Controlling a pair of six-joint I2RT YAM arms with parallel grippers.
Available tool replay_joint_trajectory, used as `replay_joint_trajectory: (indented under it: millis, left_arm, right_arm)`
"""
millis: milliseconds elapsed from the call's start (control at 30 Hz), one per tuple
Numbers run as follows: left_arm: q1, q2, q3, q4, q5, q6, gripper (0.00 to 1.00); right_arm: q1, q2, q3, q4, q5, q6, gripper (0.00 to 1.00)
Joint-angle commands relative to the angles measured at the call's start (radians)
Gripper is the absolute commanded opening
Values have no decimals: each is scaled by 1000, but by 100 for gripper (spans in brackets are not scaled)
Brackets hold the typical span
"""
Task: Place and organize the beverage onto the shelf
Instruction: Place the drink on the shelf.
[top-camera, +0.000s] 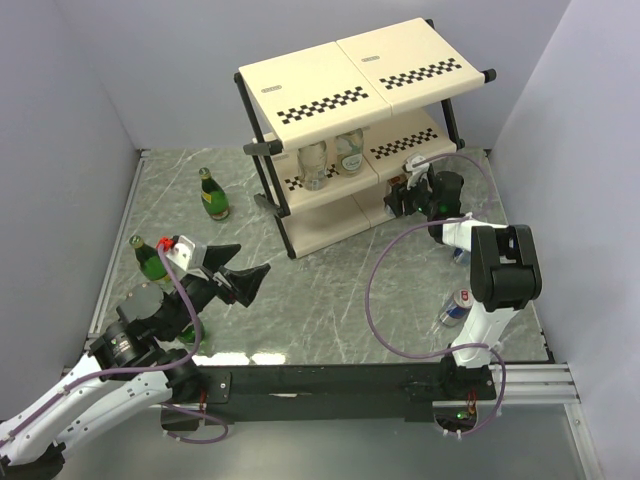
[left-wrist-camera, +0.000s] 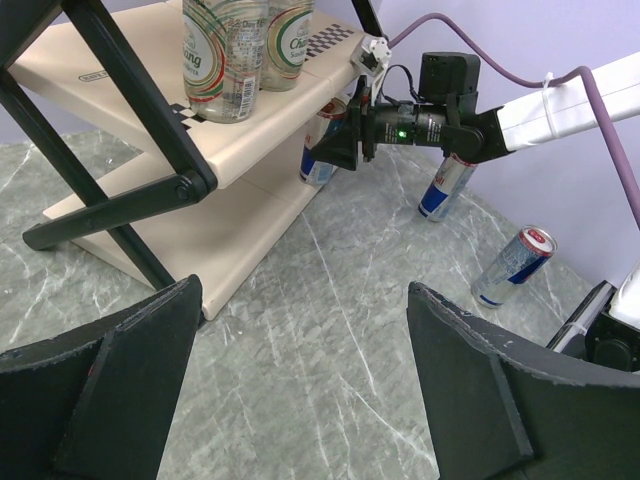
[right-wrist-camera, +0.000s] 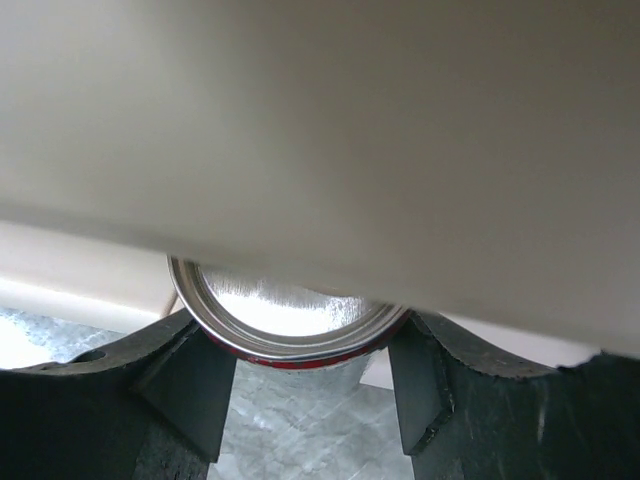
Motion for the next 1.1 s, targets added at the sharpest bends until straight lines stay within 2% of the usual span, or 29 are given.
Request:
replay_joint_trajectory:
  millis: [0,333,567,1067]
  left_arm:
    - [0,8,18,52,-9,-12,89]
    - [0,5,18,49,-10,-15,89]
    - [-1,2,20,44,-12,-15,89]
    - [0,-1,26,41,-12,-17,89]
  right_arm:
    - [-7,-19,34,126,-23,-44,0]
    - [-6,-2,60,115,-46,-67,0]
    - [-6,15,88,117,-72,-28,0]
    - [-7,44,80,264,-49,80,0]
